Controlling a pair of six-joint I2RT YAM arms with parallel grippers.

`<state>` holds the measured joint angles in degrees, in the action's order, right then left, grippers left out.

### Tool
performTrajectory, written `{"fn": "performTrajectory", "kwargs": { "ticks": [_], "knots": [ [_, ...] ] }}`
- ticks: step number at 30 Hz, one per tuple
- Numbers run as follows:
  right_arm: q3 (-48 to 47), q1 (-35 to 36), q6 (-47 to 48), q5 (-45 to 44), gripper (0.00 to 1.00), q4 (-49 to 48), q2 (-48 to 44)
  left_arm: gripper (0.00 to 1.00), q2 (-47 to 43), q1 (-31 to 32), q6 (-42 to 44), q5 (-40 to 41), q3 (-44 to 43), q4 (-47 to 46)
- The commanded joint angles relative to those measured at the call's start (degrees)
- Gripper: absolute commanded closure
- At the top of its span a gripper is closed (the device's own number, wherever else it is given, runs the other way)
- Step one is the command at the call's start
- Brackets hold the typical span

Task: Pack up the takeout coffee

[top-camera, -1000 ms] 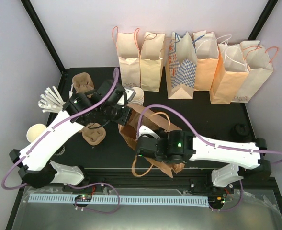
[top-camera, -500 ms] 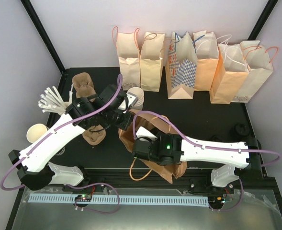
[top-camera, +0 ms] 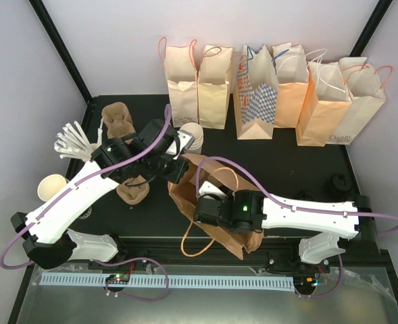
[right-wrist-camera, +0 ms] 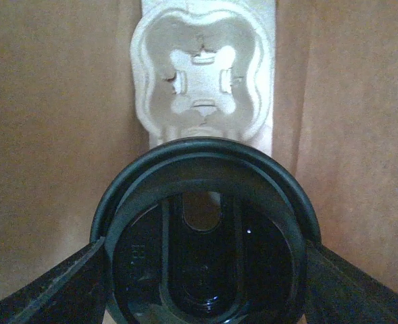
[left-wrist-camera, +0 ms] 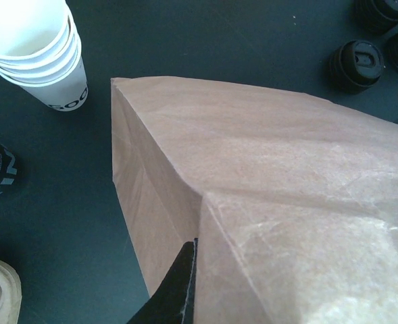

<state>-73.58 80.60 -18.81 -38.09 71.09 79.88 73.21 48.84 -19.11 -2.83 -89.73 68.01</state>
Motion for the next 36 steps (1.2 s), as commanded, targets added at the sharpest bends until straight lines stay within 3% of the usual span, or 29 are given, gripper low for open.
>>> {"fn": "performTrajectory", "kwargs": {
  "ticks": [1, 20, 36],
  "knots": [
    [0.8, -0.27, -1.66, 2.19, 0.54, -1.01, -1.01, 0.98, -0.8, 0.29, -0.12, -0.84, -0.09, -2.3],
    [5.5, -1.75, -4.38, -0.33, 0.55, -2.48, 1.17, 0.98, -0.35, 0.27, -0.4, -1.83, -0.17, -0.59],
    [-0.34, -2.12, -7.35, -1.84, 0.57, 3.97, 3.0, 0.98, 1.89, 0.23, 0.22, -1.92, -1.27, 0.17]
  ]
}}
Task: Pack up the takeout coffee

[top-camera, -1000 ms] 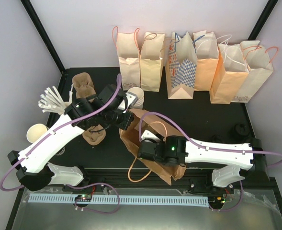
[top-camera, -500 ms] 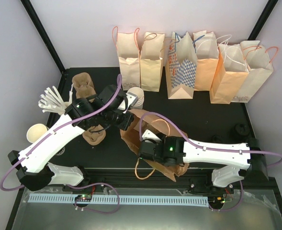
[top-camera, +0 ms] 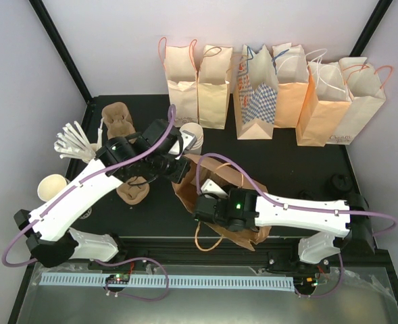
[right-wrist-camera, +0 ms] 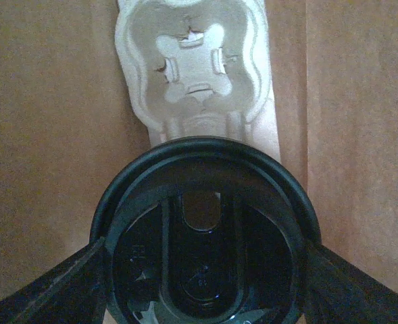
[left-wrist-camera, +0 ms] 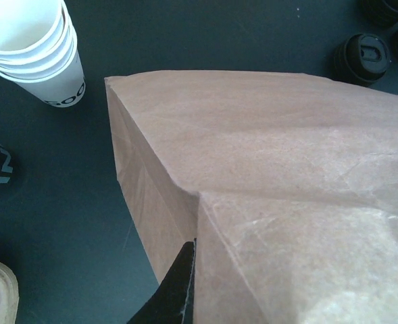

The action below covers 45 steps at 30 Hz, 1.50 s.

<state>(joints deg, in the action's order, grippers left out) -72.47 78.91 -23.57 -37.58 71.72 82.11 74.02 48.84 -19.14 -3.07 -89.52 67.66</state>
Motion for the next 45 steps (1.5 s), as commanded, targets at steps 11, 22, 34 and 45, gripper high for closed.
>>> {"fn": "performTrajectory", "kwargs": {
  "ticks": [11, 22, 34, 45],
  "knots": [
    [-1.51, -0.51, -5.76, -3.13, 0.58, 5.37, 1.33, 0.98, 1.59, 0.26, 0.21, -1.54, -1.87, 1.03],
    [1.98, -2.15, -5.06, -2.71, 0.58, 0.97, 1.51, 0.98, 1.84, 0.25, -0.18, -2.18, -2.01, 1.47],
    [1.57, -3.18, 1.89, -2.05, 0.58, -9.39, 1.85, 0.98, 2.78, 0.21, 0.3, -4.48, -2.21, 1.51],
    [1.28, -3.19, 0.86, -0.75, 0.58, -7.56, 0.74, 0.99, 2.77, 0.2, -0.36, -3.26, -2.92, 2.0]
  ]
}}
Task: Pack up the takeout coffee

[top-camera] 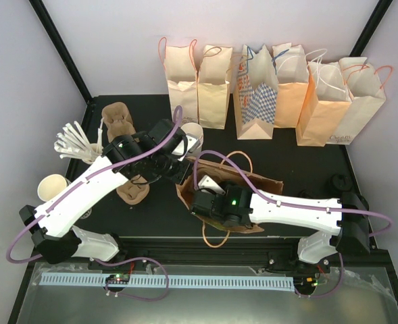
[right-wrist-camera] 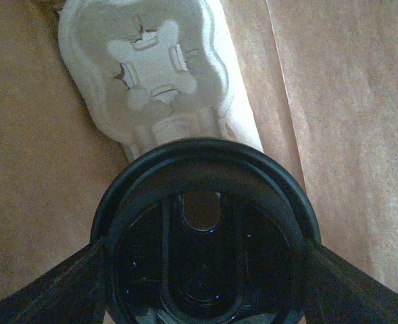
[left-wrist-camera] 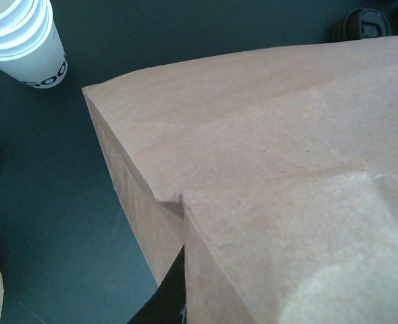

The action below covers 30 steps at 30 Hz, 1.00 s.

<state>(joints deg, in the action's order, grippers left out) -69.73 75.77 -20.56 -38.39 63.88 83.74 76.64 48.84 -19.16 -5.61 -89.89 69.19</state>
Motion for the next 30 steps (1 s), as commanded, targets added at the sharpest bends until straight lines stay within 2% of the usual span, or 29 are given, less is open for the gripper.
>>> {"fn": "performTrajectory", "kwargs": {
  "ticks": [1, 13, 21, 24, 30],
  "knots": [
    [-1.41, -0.06, -3.01, 0.08, 0.58, 1.63, -1.05, 0.98, 0.09, 0.2, -0.4, -0.34, -2.47, 0.53],
    [-2.12, 0.75, -3.42, 2.84, 0.59, 1.51, -3.9, 0.99, -0.63, 0.31, -1.63, 3.14, -2.32, 0.09],
    [-7.45, 4.38, -2.03, -2.55, 0.59, 1.25, -2.0, 0.98, -2.9, 0.29, -2.36, 1.21, 3.02, -2.02],
    [-8.51, 4.39, 1.22, -2.87, 0.59, -2.73, -2.66, 0.99, -5.8, 0.29, -2.94, 0.96, 5.19, -2.73],
    [-4.42, 4.31, 10.51, -1.69, 0.58, -16.9, -2.53, 0.98, -7.79, 0.29, -3.15, 0.17, 7.06, -3.2]
  ]
}}
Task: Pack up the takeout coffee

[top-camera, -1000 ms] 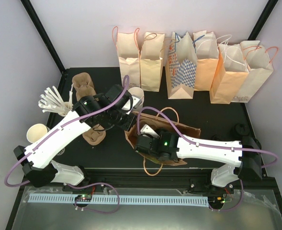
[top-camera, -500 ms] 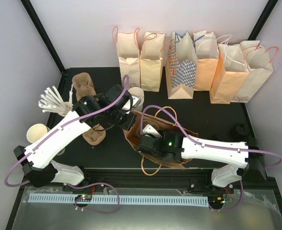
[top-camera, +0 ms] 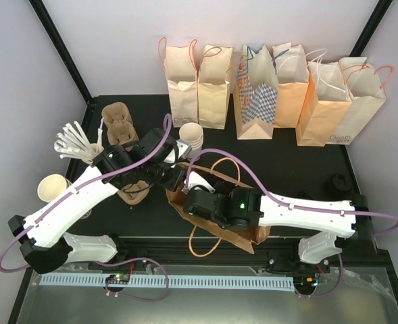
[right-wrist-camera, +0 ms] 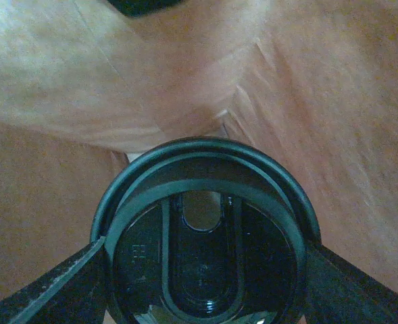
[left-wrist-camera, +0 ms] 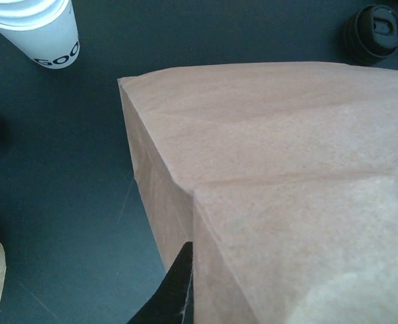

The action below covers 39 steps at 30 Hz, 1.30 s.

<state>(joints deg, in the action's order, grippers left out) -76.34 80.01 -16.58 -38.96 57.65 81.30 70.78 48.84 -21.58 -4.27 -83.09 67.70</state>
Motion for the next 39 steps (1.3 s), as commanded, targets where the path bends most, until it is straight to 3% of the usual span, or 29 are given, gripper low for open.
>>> {"fn": "performTrajectory", "kwargs": {
  "ticks": [1, 8, 22, 28, 39],
  "knots": [
    [2.93, 0.06, 7.5, -0.75, 0.58, -12.25, 0.22, 0.98, -2.25, 0.29, -0.74, -1.25, 0.49, -1.67],
    [5.24, -0.57, 12.9, 0.31, 0.58, -20.21, 3.19, 0.98, -5.11, 0.29, -1.07, -1.66, 3.33, -1.09],
    [6.97, -1.02, 7.98, 2.83, 0.59, -14.38, 4.73, 0.98, -5.97, 0.29, -0.86, 2.79, 2.99, 2.51],
    [5.0, 0.04, 3.47, 2.95, 0.59, -9.89, 4.28, 0.99, -2.43, 0.29, -1.02, 5.29, -2.43, 3.75],
    [2.68, 0.28, 5.41, -4.08, 0.59, -12.15, 10.46, 0.98, -3.41, 0.29, -0.39, 3.0, -1.24, 1.76]
  ]
}}
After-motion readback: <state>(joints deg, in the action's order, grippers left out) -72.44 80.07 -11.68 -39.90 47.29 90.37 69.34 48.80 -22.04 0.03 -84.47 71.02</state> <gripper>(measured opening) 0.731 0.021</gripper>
